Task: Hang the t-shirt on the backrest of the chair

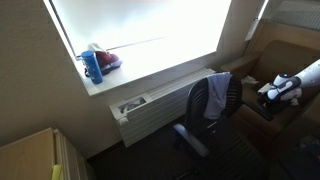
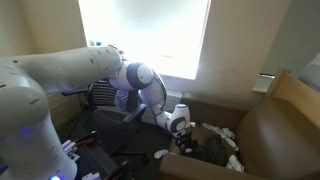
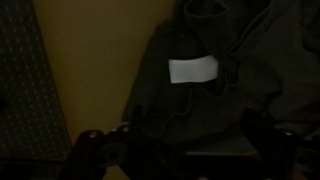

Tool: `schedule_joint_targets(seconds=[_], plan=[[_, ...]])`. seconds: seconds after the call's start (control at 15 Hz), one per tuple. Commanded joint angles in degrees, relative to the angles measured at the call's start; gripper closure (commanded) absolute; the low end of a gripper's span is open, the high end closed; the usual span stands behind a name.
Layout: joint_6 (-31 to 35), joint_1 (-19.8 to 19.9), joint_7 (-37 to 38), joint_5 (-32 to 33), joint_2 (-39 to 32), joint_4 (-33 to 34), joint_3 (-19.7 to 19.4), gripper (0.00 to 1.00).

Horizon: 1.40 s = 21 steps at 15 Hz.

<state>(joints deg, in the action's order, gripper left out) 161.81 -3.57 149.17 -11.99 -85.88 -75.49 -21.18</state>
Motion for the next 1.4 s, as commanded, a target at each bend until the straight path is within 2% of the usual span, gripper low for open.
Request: schedule_joint_targets(seconds=[0.0, 0.27, 0.33, 0.6, 0.73, 0.93, 1.07, 1.13, 1.2, 1.33], plan=[[4.13, -0.71, 0.00, -4.82, 0.00, -3.36, 0.17, 0.00], [-2.57, -0.70, 0.03, -7.26, -0.06, -4.86, -1.14, 0.00], [-0.45, -0.30, 0.06, -5.38, -0.06, -4.07, -0.38, 0.00], [-0.73, -0.33, 0.05, -5.30, 0.03, -4.19, -0.43, 0.00], [2.03, -0.55, 0.05, -5.78, 0.03, -4.77, 0.02, 0.00], [2.05, -0.40, 0.05, -5.30, 0.03, -4.97, 0.58, 0.00], [-0.34, -0.07, 0.05, -4.80, 0.03, -4.48, 0.97, 0.00], [-1.14, 0.58, 0.05, -3.31, 0.01, -3.95, 1.54, 0.25], [-1.70, 0.71, 0.02, -2.88, 0.01, -3.76, 1.72, 0.28], [-1.83, 0.78, 0.03, -1.99, 0.01, -3.67, 1.96, 0.42]])
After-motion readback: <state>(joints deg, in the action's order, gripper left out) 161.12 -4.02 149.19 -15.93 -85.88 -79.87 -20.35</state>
